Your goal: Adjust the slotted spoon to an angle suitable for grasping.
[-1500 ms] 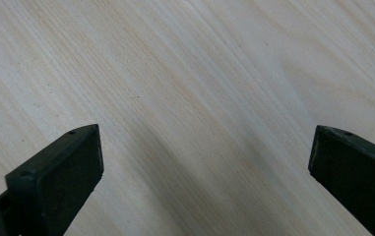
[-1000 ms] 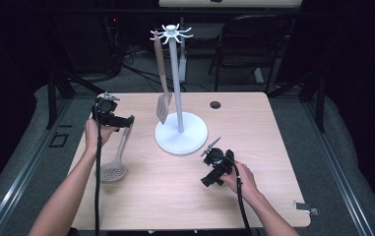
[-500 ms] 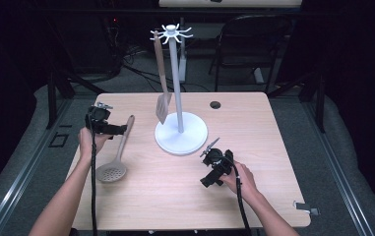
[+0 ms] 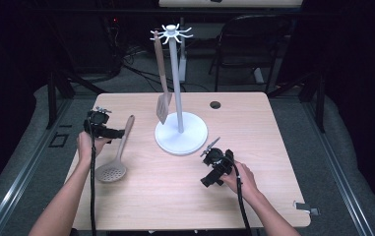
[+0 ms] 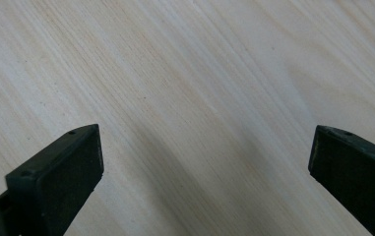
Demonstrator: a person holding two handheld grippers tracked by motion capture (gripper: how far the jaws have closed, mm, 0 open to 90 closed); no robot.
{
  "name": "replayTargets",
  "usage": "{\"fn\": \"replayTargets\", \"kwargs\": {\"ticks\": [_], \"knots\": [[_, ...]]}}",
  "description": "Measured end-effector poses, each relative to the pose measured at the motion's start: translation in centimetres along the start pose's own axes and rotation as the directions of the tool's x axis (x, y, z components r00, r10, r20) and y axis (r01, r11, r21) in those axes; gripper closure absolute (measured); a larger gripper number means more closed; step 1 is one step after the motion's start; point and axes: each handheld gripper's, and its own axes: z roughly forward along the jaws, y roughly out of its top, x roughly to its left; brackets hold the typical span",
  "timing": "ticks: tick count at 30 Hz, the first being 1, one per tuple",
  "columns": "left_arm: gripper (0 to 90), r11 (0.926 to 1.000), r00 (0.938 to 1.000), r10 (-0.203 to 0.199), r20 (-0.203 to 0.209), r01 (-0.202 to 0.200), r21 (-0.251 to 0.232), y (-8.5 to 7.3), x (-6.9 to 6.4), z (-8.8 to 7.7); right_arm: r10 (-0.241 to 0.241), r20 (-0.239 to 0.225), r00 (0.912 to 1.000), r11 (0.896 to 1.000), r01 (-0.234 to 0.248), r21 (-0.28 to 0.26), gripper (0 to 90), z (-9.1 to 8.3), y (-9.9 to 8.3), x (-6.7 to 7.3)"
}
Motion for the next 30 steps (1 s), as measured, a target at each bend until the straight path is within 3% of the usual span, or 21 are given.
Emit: {"fn": "replayTargets", "kwargs": {"ticks": [4, 7, 11, 17, 20, 23, 30], "knots": [[15.4, 0.9985, 0.9993, -0.02, 0.031, 0.019, 0.051, -0.3, -0.3, 1.2, -0.003, 0.002, 1.0, 1.0, 0.003, 0.007, 0.0, 0.1, 0.1, 0.0], [24.2, 0.9945, 0.9991, 0.025, 0.033, -0.028, 0.101, -0.7, -1.0, 2.3, -0.002, 0.0, 1.0, 1.0, 0.002, 0.02, 0.1, 0.3, 0.1, 0.1], [38.6, 0.9851, 0.9971, 0.052, 0.055, -0.06, 0.161, -1.1, -1.9, 3.5, -0.007, -0.002, 1.0, 1.0, 0.007, 0.031, 0.1, 0.4, 0.0, 0.1], [57.5, 0.9803, 0.9976, 0.018, 0.067, -0.031, 0.195, -1.2, -2.0, 4.2, -0.003, -0.002, 1.0, 1.0, 0.003, 0.028, 0.2, 0.4, 0.0, 0.1], [62.2, 0.9777, 0.9982, -0.009, 0.059, -0.004, 0.21, -1.4, -1.8, 4.5, 0.002, -0.004, 1.0, 1.0, -0.002, 0.021, 0.2, 0.5, 0.0, 0.3], [66.2, 0.9783, 0.9965, -0.028, 0.079, 0.011, 0.207, -1.4, -1.6, 4.5, -0.016, 0.005, 0.9999, 0.999, 0.016, 0.039, 0.2, 0.4, 0.1, 0.3], [70.2, 0.975, 0.9945, -0.018, 0.104, -0.005, 0.222, -1.5, -1.5, 4.3, -0.02, 0.006, 0.9998, 0.999, 0.02, 0.043, 0.3, 0.4, 0.1, 0.4]]}}
